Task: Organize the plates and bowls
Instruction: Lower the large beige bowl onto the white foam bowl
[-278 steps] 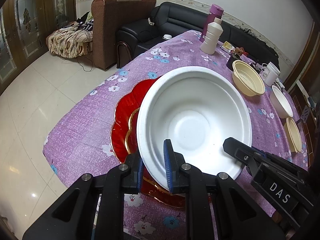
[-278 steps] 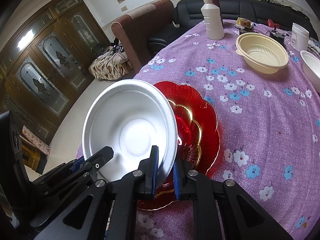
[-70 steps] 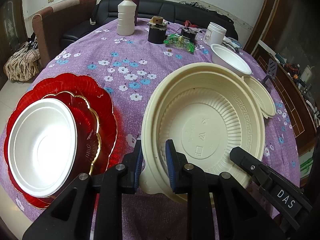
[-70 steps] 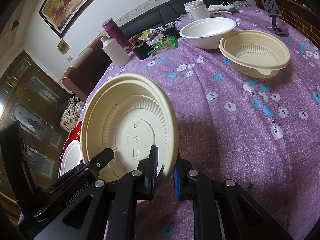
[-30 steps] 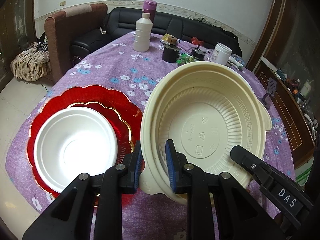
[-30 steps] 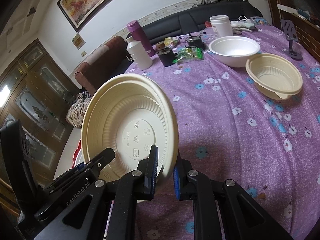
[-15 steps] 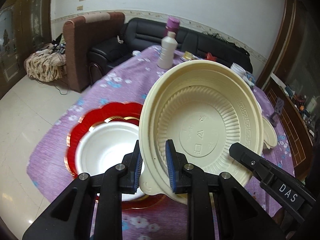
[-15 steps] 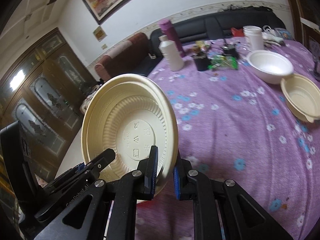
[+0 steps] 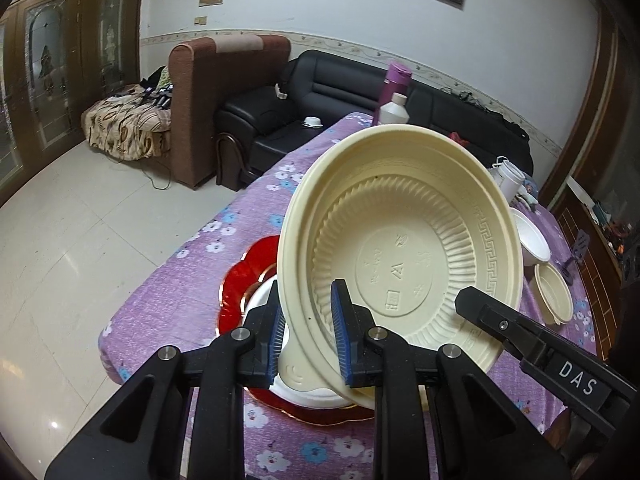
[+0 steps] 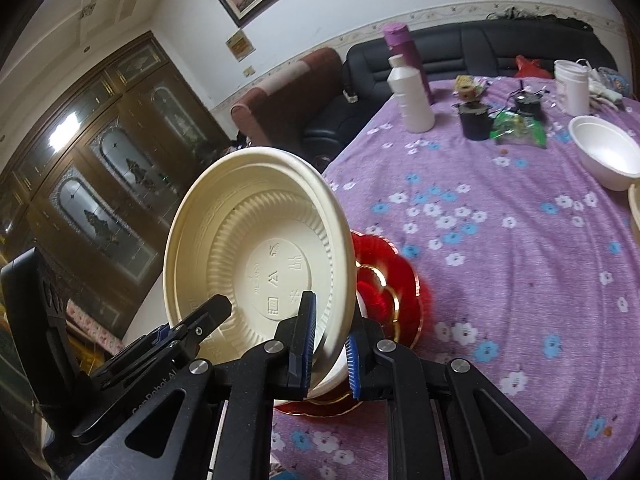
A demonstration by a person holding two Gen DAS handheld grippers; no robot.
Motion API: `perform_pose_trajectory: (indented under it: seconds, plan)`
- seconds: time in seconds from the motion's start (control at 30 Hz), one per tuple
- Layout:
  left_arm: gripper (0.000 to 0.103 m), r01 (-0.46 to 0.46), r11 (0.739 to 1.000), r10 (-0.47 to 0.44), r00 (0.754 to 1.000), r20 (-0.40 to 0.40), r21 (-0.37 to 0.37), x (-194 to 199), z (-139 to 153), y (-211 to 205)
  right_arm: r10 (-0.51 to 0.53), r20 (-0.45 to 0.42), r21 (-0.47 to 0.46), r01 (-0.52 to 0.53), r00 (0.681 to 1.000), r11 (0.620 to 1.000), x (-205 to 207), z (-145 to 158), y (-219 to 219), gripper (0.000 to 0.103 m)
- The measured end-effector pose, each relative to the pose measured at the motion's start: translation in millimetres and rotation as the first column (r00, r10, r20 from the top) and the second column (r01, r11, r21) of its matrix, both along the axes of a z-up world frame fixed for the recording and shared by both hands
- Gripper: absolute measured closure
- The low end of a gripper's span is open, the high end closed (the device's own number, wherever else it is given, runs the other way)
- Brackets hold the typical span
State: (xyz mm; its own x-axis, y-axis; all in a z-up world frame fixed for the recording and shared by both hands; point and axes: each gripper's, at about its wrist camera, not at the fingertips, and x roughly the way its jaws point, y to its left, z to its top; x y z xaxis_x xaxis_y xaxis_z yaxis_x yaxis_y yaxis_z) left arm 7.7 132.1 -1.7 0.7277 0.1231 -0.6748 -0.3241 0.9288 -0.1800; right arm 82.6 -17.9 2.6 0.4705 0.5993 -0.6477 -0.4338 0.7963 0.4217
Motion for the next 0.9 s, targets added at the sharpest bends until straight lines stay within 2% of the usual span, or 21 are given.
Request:
perform_pose_trajectory:
  seconds: [0.53, 0.9]
  plan:
    - [0.083, -0.042, 0.999, 0.04, 0.995, -0.094, -0.018, -2, -29, 16, 0.069, -0.099, -0.032, -0.073, 0.993, 0.997, 7, -30, 27, 0.091]
    - [0.083, -0.045, 0.999, 0.041, 0.988, -0.146, -0.026, -2, -46, 22, 0.072, -0.15, -0.067, -0.082, 0.986, 0.994, 12, -49, 35, 0.091]
